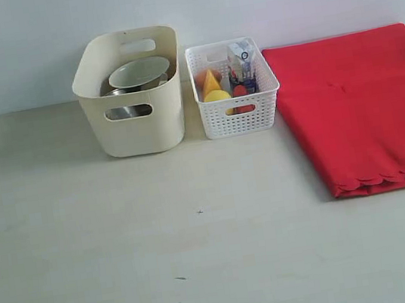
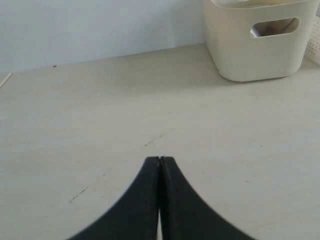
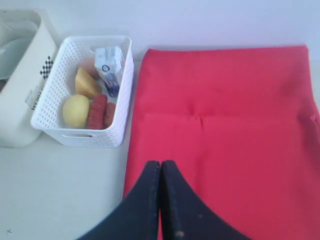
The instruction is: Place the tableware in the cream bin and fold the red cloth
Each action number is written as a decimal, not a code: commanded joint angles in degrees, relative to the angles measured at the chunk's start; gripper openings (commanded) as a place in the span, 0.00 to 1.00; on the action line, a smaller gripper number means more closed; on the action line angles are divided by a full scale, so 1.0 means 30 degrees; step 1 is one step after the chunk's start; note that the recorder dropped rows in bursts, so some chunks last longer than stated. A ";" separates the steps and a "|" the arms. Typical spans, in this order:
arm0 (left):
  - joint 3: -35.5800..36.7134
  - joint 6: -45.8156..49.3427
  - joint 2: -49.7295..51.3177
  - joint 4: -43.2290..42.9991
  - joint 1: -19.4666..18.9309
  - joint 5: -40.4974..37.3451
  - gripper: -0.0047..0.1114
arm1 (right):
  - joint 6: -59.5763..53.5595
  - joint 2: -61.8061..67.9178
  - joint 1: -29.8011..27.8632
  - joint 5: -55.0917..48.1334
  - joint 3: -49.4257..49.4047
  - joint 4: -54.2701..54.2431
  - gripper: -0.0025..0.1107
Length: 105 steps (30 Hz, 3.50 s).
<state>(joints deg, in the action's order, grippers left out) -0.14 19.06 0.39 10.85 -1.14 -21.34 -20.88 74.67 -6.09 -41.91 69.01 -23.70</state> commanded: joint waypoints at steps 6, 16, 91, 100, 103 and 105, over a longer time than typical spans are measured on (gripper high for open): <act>0.0046 0.0072 -0.0130 0.0061 0.0077 0.0019 0.04 | 0.0013 -0.8647 0.0042 0.1688 -0.4175 0.0144 0.02; 0.0046 0.0072 -0.0130 0.0061 0.0077 0.0019 0.04 | 0.0344 -1.6960 0.0042 0.1599 -0.7002 0.0024 0.02; 0.0046 0.0072 -0.0130 0.0061 0.0077 0.0019 0.04 | 0.8868 -2.4889 0.2910 0.8934 -2.3004 0.9186 0.02; 0.0046 0.0072 -0.0130 0.0061 0.0077 0.0019 0.04 | 0.8867 -2.4889 0.2910 0.8533 -2.3004 0.9390 0.02; 0.0046 0.0072 -0.0130 0.0061 0.0077 0.0019 0.04 | 0.8867 -2.4889 0.2910 0.8533 -2.3004 0.9390 0.02; 0.0046 0.0072 -0.0130 0.0061 0.0077 0.0019 0.04 | 0.8867 -2.4889 0.2910 0.8533 -2.3004 0.9390 0.02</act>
<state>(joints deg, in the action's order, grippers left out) -0.14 19.06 0.39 10.85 -1.14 -21.34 5.60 0.29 2.46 -16.29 0.31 3.93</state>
